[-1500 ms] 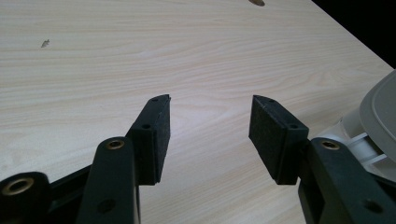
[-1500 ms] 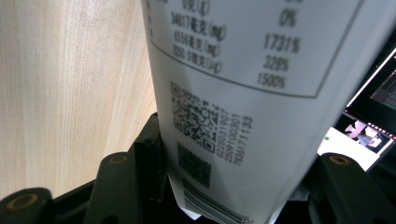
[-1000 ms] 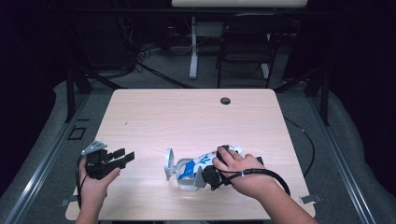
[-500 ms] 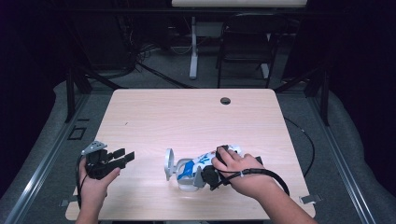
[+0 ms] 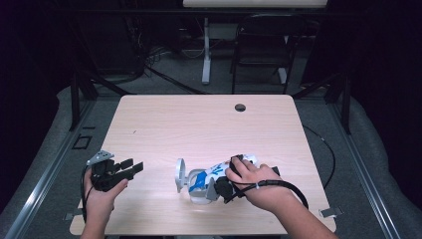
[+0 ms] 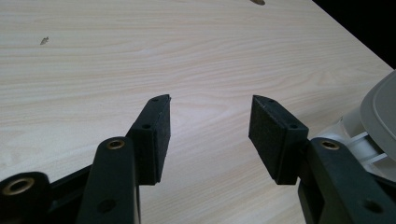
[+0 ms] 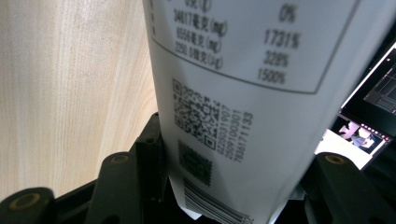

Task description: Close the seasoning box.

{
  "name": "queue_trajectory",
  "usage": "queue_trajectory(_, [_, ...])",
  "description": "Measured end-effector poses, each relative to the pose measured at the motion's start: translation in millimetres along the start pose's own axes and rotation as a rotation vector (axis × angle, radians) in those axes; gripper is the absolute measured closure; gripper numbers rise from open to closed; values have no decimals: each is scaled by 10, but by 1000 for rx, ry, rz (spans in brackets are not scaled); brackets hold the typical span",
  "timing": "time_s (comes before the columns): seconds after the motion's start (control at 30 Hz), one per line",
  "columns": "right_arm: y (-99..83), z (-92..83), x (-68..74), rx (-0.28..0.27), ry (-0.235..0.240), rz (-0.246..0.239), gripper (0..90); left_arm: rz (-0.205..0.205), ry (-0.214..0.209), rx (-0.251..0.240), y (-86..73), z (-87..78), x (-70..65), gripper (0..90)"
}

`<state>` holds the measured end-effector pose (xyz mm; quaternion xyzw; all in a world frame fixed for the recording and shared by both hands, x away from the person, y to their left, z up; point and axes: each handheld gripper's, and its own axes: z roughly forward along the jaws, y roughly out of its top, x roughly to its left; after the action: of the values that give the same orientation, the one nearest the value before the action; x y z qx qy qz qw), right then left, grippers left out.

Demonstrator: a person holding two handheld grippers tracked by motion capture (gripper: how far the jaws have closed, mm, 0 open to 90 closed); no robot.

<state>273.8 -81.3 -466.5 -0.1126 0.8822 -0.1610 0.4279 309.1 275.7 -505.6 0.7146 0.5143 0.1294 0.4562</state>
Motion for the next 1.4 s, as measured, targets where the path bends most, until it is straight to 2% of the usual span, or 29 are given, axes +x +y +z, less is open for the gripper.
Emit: queue_trajectory(1.4, [3,-19,-11,1,-1,-13,488,-2,1,5,-6,3,15,487])
